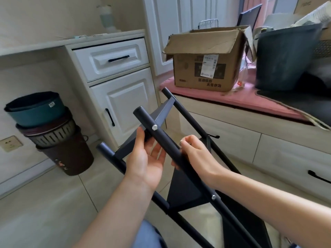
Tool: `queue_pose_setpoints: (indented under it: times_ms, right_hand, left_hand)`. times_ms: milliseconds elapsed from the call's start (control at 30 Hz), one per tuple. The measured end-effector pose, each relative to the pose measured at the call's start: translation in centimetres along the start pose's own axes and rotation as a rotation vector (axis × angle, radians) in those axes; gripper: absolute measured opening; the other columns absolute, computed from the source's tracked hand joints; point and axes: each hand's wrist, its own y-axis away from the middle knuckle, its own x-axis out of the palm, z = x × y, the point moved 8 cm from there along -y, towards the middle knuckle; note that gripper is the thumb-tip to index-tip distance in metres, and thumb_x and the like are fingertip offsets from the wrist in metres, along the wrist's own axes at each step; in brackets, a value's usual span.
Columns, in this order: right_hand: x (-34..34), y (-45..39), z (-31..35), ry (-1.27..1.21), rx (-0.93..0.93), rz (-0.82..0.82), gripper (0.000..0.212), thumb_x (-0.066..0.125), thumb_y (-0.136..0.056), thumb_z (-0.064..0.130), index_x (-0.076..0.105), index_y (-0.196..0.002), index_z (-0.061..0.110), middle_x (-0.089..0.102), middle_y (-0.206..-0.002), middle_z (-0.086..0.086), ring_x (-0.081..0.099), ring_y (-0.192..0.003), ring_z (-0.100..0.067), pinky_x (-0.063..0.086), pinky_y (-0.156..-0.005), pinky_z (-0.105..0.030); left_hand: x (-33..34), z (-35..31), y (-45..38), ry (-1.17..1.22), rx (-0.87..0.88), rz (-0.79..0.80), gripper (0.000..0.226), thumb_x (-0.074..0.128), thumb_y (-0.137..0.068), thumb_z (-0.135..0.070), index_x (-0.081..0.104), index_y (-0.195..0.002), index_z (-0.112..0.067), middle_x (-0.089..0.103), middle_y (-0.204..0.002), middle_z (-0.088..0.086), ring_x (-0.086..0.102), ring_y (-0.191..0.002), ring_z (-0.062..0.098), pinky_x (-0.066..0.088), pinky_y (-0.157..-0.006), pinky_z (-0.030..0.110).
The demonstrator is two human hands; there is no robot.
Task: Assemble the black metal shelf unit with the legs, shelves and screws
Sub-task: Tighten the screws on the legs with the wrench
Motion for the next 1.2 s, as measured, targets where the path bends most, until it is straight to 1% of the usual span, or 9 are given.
queue_pose_setpoints:
  times_ms: [100, 267, 367, 500, 700, 867, 933, 1033, 1200]
  right_hand:
    - [1.1, -0.9, -0.8, 0.097, -0.014, -0.044, 0.019, 0.033, -0.107, 0.023, 0.043, -0.106, 0.007, 0.067, -0.066, -0.006, 0.068, -0.065, -0.024, 0.058, -0.067, -0.04]
    - [2.6, -2.6, -3.3, 0.21, 0.04, -0.043, 0.018, 0.033, -0.107, 0.027, 0.043, -0.106, 0.012, 0.065, -0.099, -0.022, 0.066, -0.056, -0.008, 0.052, -0.05, -0.02]
    - [2.6, -3.5, -4.4, 0.252, 0.054, -0.03, 0.017, 0.034, -0.107, 0.028, 0.042, -0.107, 0.014, 0.065, -0.093, -0.016, 0.069, -0.065, -0.014, 0.057, -0.058, -0.027]
    - [3.1, -4.5, -6.1, 0.346, 0.069, 0.005, 0.014, 0.033, -0.107, 0.03, 0.042, -0.106, 0.019, 0.068, -0.093, -0.016, 0.069, -0.067, -0.014, 0.056, -0.058, -0.023]
    - [4.9, -6.7, -9.4, 0.368, 0.125, 0.079, 0.014, 0.033, -0.107, 0.031, 0.042, -0.106, 0.02, 0.07, -0.09, -0.015, 0.07, -0.066, -0.013, 0.054, -0.058, -0.021]
    - [6.1, -8.3, -12.8, 0.394, 0.139, 0.133, 0.014, 0.032, -0.107, 0.031, 0.041, -0.103, 0.021, 0.073, -0.082, -0.009, 0.07, -0.07, -0.013, 0.056, -0.074, -0.03]
    - [6.3, -8.7, -14.0, 0.402, 0.132, 0.147, 0.013, 0.032, -0.107, 0.031, 0.041, -0.102, 0.023, 0.073, -0.082, -0.007, 0.069, -0.068, -0.008, 0.052, -0.069, -0.024]
    - [6.3, -9.3, -15.7, 0.416, 0.126, 0.159, 0.014, 0.031, -0.107, 0.031, 0.039, -0.1, 0.023, 0.073, -0.079, -0.004, 0.067, -0.069, -0.001, 0.045, -0.066, -0.017]
    - [6.2, -10.2, -17.9, 0.41, 0.149, 0.185, 0.017, 0.03, -0.107, 0.031, 0.04, -0.101, 0.019, 0.072, -0.086, -0.007, 0.066, -0.072, -0.002, 0.044, -0.061, -0.005]
  left_hand:
    - [-1.8, -0.2, -1.4, 0.042, -0.018, -0.076, 0.03, 0.063, -0.096, -0.037, 0.066, -0.104, -0.008, 0.077, -0.102, 0.011, 0.071, -0.1, 0.023, 0.056, -0.087, 0.037]
    - [-5.1, 0.7, -4.2, 0.14, -0.071, -0.227, 0.021, 0.066, -0.096, -0.021, 0.061, -0.099, 0.0, 0.072, -0.104, 0.019, 0.072, -0.095, 0.028, 0.056, -0.089, 0.041]
    - [-7.1, 1.7, -6.0, 0.125, -0.116, -0.264, 0.03, 0.07, -0.093, -0.021, 0.06, -0.111, 0.001, 0.072, -0.096, 0.018, 0.072, -0.085, 0.025, 0.057, -0.087, 0.04]
    - [-10.3, 2.7, -8.1, 0.109, -0.127, -0.294, 0.053, 0.072, -0.092, -0.016, 0.049, -0.138, -0.005, 0.07, -0.106, 0.021, 0.073, -0.084, 0.028, 0.061, -0.061, 0.037]
    - [-14.8, 4.6, -10.0, 0.032, -0.152, -0.321, 0.033, 0.067, -0.094, -0.032, 0.063, -0.115, -0.007, 0.075, -0.101, 0.016, 0.075, -0.087, 0.023, 0.058, -0.076, 0.033]
    - [-17.9, 5.5, -11.9, -0.111, -0.069, -0.313, 0.028, 0.054, -0.099, -0.045, 0.063, -0.109, -0.02, 0.078, -0.094, 0.015, 0.077, -0.084, 0.022, 0.056, -0.08, 0.034]
    - [-18.3, 6.0, -12.7, -0.186, -0.036, -0.241, 0.031, 0.048, -0.1, -0.051, 0.062, -0.111, -0.025, 0.078, -0.097, 0.015, 0.076, -0.092, 0.021, 0.053, -0.087, 0.034]
    - [-18.7, 6.7, -14.0, -0.26, 0.011, -0.191, 0.031, 0.053, -0.09, -0.055, 0.06, -0.106, -0.029, 0.077, -0.1, 0.018, 0.075, -0.1, 0.022, 0.052, -0.095, 0.037]
    - [-19.6, 8.1, -15.9, -0.284, 0.04, -0.2, 0.04, 0.068, -0.078, -0.042, 0.068, -0.109, -0.016, 0.072, -0.104, 0.026, 0.074, -0.102, 0.023, 0.053, -0.099, 0.043]
